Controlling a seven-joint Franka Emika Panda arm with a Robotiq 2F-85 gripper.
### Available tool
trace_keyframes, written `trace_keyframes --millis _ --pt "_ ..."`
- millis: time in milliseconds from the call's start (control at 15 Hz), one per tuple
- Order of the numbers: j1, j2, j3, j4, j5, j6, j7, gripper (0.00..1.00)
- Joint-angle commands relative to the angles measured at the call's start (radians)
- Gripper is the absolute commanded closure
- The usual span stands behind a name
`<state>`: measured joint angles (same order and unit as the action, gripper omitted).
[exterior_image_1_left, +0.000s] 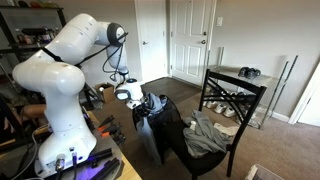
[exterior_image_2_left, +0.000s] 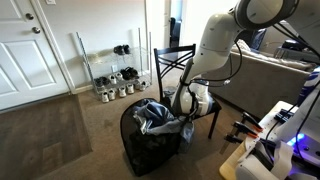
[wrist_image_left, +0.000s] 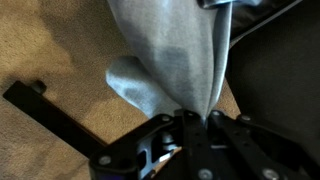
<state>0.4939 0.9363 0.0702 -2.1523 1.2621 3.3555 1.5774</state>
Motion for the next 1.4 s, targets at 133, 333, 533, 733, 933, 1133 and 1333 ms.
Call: trace_keyframes --millis 133,333,533,733,933,1133,1333 --pt "0.297 -0.221 -0.196 -0.255 0.056 -0.077 0.007 0.96" --pt "0.498 -0.269 -0.363 -0.346 0.008 -0.159 0.056 0.96" --pt "0.730 -0.259 -0.522 -0.394 -0.127 -0.250 0.212 0.96" --pt "0.962 -0.237 -0.731 -0.394 -0.345 -0.397 0.432 0.96" --pt "1.199 -0.220 -0.966 -0.339 -0.553 -0.600 0.634 0.96" --pt "1.312 -0.248 -1.108 -0.237 -0.777 -0.782 0.787 0.96" --pt "1.072 -0.307 -1.018 -0.144 -0.912 -0.763 0.697 0.96"
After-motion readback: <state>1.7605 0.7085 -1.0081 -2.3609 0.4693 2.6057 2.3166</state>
